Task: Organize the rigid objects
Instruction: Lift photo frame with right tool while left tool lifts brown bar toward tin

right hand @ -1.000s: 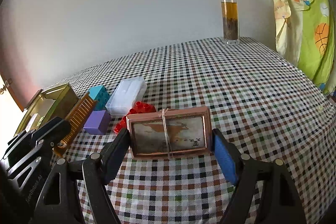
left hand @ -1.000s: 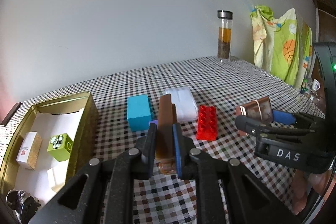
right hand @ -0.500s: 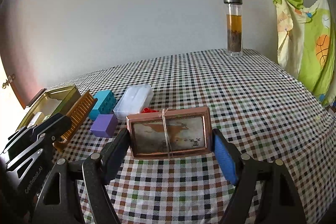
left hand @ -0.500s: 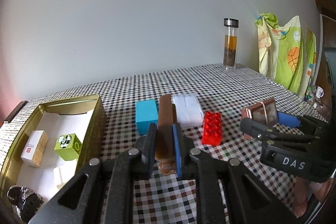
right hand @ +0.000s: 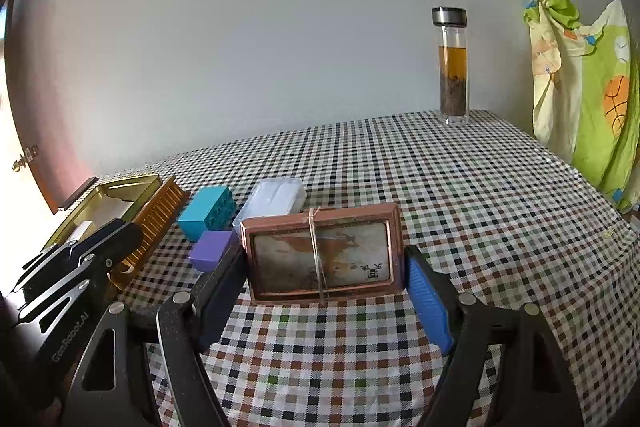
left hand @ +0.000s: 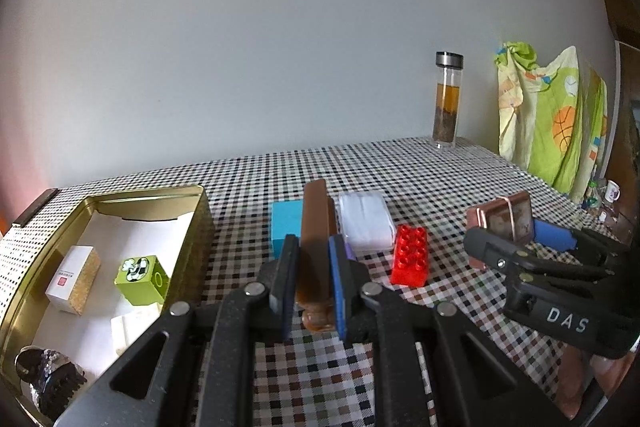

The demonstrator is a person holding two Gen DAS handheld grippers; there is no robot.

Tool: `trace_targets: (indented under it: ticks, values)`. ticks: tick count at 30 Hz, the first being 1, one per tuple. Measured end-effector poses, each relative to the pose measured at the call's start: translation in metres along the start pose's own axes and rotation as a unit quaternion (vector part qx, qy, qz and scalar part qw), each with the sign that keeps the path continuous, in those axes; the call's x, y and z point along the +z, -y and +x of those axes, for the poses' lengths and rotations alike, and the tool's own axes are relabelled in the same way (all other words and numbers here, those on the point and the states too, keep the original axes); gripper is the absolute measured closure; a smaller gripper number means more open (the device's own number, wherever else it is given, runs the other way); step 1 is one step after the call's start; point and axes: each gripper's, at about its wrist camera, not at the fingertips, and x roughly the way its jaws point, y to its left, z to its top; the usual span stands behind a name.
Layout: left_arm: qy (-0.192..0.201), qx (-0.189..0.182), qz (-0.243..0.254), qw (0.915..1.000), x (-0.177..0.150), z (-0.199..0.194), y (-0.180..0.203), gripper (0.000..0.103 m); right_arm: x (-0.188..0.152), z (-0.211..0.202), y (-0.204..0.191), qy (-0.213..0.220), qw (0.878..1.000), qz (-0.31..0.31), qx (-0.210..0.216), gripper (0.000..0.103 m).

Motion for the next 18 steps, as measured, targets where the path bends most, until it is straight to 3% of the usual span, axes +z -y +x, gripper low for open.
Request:
trace_targets:
  ticks: [18]
  values:
    - [0.023, 0.008, -0.014, 0.9996, -0.001, -0.013, -0.007, 0.089, 0.001, -0.012, -0.009, 0.039, 0.999, -0.015, 0.003, 0.024]
